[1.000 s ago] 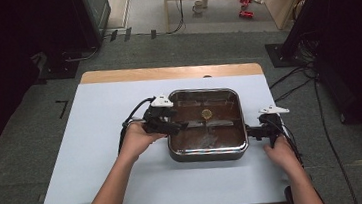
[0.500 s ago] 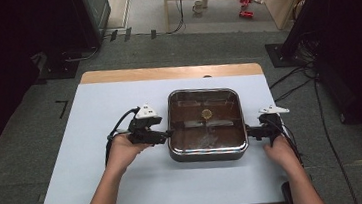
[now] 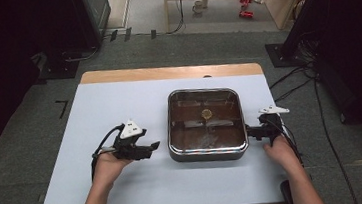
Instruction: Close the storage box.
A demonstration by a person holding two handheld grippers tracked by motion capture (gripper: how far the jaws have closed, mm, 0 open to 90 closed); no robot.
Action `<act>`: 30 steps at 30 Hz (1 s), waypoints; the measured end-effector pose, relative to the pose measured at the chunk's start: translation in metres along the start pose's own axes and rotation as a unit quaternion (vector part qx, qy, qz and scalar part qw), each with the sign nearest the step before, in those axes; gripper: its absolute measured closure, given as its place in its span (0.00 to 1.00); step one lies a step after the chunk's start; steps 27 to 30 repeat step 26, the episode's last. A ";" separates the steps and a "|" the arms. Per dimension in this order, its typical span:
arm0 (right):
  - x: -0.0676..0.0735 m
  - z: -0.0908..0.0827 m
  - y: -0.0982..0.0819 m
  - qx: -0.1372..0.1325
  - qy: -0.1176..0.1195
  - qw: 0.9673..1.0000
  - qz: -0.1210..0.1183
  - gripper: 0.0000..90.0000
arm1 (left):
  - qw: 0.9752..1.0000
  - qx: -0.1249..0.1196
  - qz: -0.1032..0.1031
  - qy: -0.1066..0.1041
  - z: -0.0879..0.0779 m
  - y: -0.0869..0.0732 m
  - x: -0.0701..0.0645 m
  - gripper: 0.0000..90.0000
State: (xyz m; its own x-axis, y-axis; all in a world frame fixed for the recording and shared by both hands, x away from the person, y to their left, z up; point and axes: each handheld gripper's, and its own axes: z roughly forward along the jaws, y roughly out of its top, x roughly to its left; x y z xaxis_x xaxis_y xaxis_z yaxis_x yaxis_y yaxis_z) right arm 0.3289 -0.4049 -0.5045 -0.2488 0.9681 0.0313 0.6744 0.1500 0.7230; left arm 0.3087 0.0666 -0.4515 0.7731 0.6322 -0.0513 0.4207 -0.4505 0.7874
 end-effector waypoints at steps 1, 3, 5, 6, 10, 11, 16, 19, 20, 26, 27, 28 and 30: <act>0.000 0.000 0.000 0.000 0.000 1.000 0.001 0.12 | 1.000 -0.004 0.004 0.004 0.000 -0.004 0.000 0.32; 0.000 0.000 0.000 0.000 0.000 1.000 0.000 0.12 | 1.000 -0.010 0.010 0.005 0.001 -0.012 0.000 0.31; 0.000 0.000 0.000 0.000 0.000 1.000 0.000 0.12 | 1.000 -0.001 0.012 0.006 0.003 -0.019 -0.001 0.30; 0.000 0.000 0.000 0.000 0.000 1.000 0.000 0.12 | 1.000 -0.001 0.012 0.006 0.003 -0.019 -0.001 0.30; 0.000 0.000 0.000 0.000 0.000 1.000 0.001 0.12 | 1.000 0.030 0.006 -0.001 0.010 -0.032 -0.003 0.30; 0.000 0.000 0.000 0.000 0.000 1.000 0.001 0.12 | 0.999 0.042 0.007 -0.004 0.012 -0.033 -0.004 0.30; 0.000 0.000 0.000 0.000 0.000 1.000 0.001 0.12 | 0.997 0.068 0.015 -0.018 0.019 -0.037 -0.007 0.28; 0.000 0.000 0.000 0.000 0.000 1.000 0.001 0.12 | 0.997 0.066 0.020 -0.016 0.020 -0.038 -0.008 0.23; 0.000 0.000 0.000 0.000 0.000 1.000 0.001 0.12 | 0.997 0.066 0.020 -0.016 0.020 -0.038 -0.008 0.23; 0.000 0.000 0.000 0.000 0.000 1.000 0.001 0.12 | 0.998 0.056 0.024 0.001 0.022 -0.041 -0.014 0.20; 0.000 0.000 0.000 0.000 0.000 1.000 0.001 0.12 | 0.998 0.056 0.024 0.001 0.022 -0.041 -0.014 0.20; 0.000 0.000 0.000 0.000 0.000 1.000 0.001 0.12 | 0.998 0.056 0.024 0.001 0.022 -0.041 -0.014 0.20; 0.000 0.000 0.000 0.000 0.000 1.000 0.001 0.12 | 0.998 0.056 0.024 0.001 0.022 -0.041 -0.014 0.20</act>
